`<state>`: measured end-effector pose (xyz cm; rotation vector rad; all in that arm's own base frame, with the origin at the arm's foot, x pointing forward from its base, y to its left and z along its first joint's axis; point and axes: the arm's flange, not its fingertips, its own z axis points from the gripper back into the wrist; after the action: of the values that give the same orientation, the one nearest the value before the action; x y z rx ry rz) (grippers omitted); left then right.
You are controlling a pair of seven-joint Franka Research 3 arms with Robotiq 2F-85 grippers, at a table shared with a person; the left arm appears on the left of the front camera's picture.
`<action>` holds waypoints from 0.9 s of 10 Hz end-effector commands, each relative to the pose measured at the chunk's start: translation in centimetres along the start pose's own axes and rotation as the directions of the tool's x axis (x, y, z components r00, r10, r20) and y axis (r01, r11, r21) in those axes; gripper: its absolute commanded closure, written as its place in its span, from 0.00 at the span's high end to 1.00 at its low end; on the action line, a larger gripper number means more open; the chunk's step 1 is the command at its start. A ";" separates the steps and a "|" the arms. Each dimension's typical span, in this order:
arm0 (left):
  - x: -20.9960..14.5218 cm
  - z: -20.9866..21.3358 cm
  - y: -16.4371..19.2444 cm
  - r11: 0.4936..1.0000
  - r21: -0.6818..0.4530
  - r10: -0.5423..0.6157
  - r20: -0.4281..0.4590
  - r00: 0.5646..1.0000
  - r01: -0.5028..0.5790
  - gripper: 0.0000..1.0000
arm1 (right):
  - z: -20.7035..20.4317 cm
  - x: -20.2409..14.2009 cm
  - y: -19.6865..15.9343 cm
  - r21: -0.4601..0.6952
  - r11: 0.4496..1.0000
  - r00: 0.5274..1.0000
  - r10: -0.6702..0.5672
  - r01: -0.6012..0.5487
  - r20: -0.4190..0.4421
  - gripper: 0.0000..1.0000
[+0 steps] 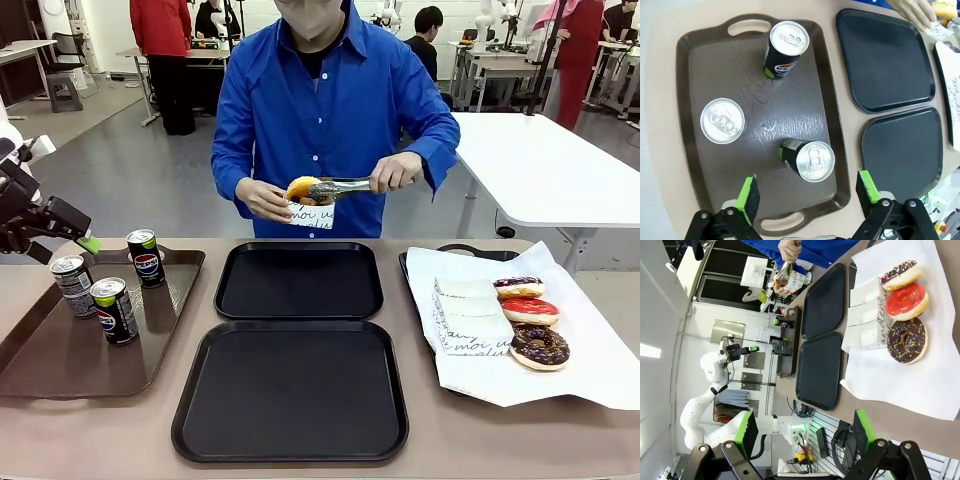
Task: Set up donuts and drinks on trays.
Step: Pick up one Pepsi coke and place it on the Flat Tray.
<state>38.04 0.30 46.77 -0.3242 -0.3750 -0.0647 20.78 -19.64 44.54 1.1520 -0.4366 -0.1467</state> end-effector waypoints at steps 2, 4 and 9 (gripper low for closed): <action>1.9 -1.2 -3.3 0.993 0.087 -0.072 -0.105 0.992 0.081 1.00 | 0.2 -0.1 -0.1 0.015 1.000 1.000 0.008 -0.009 0.006 1.00; 2.9 -2.8 -6.0 0.970 0.230 -0.044 -0.150 0.988 0.078 1.00 | 0.2 -0.1 -0.1 0.015 1.000 1.000 0.008 -0.009 0.006 1.00; 3.0 -6.3 -6.3 0.938 0.346 0.086 -0.285 0.955 0.019 1.00 | 0.2 -0.1 -0.1 0.015 1.000 1.000 0.008 -0.009 0.006 1.00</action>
<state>41.57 -7.62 43.50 0.0134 -0.0974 -0.0415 20.77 -19.65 44.54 1.1523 -0.4366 -0.1471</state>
